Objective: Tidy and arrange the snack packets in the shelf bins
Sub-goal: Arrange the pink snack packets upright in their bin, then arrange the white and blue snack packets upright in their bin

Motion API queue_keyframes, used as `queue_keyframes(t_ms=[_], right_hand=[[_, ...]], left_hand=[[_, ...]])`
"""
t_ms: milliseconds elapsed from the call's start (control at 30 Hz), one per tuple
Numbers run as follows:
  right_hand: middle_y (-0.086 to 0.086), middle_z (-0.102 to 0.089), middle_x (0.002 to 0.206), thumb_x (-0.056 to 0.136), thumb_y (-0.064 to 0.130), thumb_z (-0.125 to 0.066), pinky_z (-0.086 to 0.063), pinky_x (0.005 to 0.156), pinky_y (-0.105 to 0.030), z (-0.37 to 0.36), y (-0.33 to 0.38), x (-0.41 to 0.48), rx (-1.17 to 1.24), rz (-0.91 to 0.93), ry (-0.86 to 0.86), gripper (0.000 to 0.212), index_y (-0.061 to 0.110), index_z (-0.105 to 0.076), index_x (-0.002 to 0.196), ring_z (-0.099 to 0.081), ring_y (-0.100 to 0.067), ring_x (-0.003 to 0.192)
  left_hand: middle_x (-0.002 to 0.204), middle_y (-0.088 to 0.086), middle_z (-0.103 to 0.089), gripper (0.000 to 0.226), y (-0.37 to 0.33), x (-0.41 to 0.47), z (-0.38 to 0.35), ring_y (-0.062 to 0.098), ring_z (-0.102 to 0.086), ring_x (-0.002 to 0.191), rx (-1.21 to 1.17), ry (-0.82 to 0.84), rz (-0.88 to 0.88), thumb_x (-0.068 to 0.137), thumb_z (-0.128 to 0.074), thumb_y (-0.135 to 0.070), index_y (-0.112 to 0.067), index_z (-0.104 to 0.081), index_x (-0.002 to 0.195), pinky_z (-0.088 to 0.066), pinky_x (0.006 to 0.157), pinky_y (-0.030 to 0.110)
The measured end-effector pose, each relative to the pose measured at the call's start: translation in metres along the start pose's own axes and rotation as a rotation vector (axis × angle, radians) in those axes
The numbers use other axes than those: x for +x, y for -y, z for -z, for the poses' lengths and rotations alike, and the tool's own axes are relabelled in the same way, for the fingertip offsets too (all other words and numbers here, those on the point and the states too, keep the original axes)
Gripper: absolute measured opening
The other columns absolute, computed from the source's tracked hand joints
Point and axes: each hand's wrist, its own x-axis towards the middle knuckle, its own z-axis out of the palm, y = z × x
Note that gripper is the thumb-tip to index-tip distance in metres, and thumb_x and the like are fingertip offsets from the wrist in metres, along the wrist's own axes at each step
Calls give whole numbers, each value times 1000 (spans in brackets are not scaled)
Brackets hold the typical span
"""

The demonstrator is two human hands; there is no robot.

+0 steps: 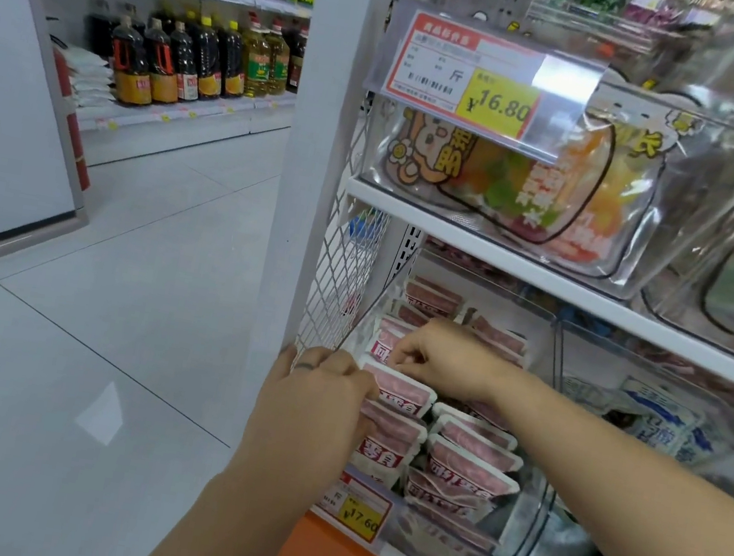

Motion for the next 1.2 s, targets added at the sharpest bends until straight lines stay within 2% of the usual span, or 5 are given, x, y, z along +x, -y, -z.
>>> queue_keyframes(t_ms=[200, 400, 700, 933, 1200], right_hand=[[10, -68, 93, 86, 27, -67, -50, 82, -25, 8, 9, -41, 274, -49, -268, 15, 21, -73, 98, -61, -3, 85], [13, -49, 141, 98, 25, -46, -35, 107, -30, -7, 28, -69, -136, 91, -94, 34, 25, -57, 131, -45, -10, 129], [8, -50, 140, 97, 22, -50, -27, 107, -21, -3, 29, -97, 49, 52, -236, 33, 20, -59, 129, -42, -10, 130], [10, -55, 133, 95, 26, -53, -25, 103, -15, -14, -3, -192, 53, -149, -367, 29, 25, -63, 122, -44, -9, 127], [12, -37, 149, 99, 42, -37, -14, 112, -28, -48, -23, -259, -3, -309, -341, 35, 32, -58, 126, -30, -7, 137]], left_hand=[[144, -16, -34, 44, 3, -8, 2, 12, -23, 137, 23, 9, -17, 94, -45, -42, -37, -40, 138, -14, 116, 33], [155, -10, -19, 51, -1, -13, 3, 17, -10, 144, 82, 66, -2, 97, -40, -43, -33, -27, 146, -13, 116, 36], [156, -4, -20, 48, -22, -14, -2, 24, -2, 146, 170, 15, 41, 98, -42, -34, -29, -33, 144, 4, 116, 53], [117, 5, -66, 32, -60, -20, -14, 30, -60, 113, 6, -208, -233, 80, -68, -24, -18, -68, 111, -39, 94, 59], [158, -10, 9, 51, -100, -24, -32, 16, 6, 147, 219, 289, -222, 99, -5, -48, -39, 0, 149, 10, 115, 52]])
